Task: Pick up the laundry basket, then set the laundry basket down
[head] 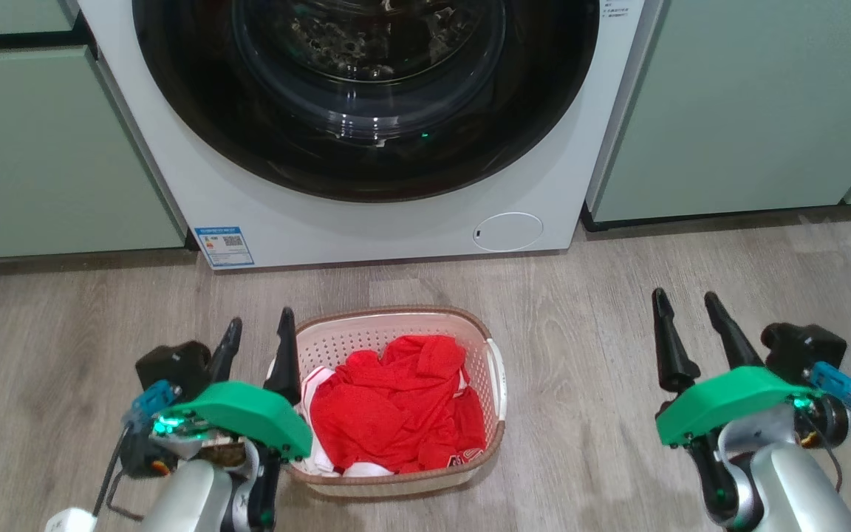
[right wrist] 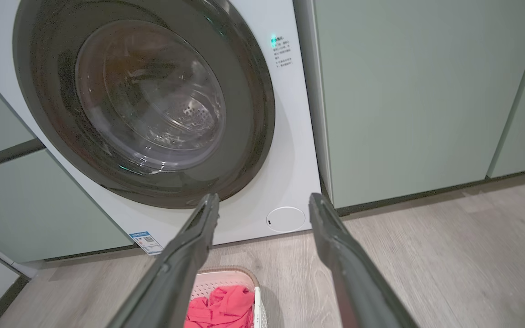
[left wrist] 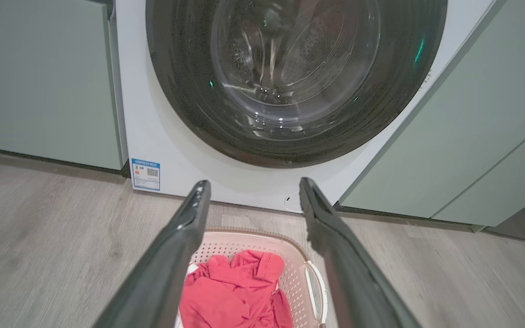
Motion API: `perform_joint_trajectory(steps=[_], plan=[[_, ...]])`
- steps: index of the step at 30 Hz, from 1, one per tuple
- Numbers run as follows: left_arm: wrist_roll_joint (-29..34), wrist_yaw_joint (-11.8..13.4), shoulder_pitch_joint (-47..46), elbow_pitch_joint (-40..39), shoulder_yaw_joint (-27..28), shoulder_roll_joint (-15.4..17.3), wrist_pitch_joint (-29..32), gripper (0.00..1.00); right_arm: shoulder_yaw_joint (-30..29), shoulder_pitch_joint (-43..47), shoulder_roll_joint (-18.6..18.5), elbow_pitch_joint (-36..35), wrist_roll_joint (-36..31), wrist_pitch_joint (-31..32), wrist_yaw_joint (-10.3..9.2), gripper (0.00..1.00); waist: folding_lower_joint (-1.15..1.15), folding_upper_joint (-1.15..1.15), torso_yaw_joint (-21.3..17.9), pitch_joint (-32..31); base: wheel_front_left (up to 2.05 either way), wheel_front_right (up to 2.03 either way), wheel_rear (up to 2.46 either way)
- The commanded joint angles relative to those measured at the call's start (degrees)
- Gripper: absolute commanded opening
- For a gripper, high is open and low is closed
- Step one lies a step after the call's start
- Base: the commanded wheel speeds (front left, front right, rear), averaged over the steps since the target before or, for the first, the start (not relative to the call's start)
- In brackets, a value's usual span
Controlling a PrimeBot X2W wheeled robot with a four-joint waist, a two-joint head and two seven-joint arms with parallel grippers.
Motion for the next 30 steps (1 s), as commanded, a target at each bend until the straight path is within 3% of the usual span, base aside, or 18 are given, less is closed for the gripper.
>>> perform_joint_trajectory(steps=[1, 18, 30], plan=[[1.58, 0.54, -3.29, -2.43, 1.64, 0.12, -0.8, 1.0, 0.86, -3.65, -0.46, -2.5, -1.7, -0.9, 0.58, 1.0, 0.0, 0.0, 0.0, 0.02, 0.0, 0.0, 0.0], [16.05, 6.24, -1.91, -15.11, 2.79, -0.77, -3.69, 1.0, 0.41, -3.4, 0.9, -8.62, -10.98, -3.76, 0.7, 1.0, 0.0, 0.0, -0.04, -0.16, 0.0, 0.0, 0.0], [17.6, 2.47, 1.73, -7.65, 2.17, -2.79, -5.74, 1.0, 0.35, -1.37, 1.43, -4.67, -16.29, -5.78, 0.79, 1.0, 0.0, 0.0, -0.01, -0.57, 0.0, 0.0, 0.0]])
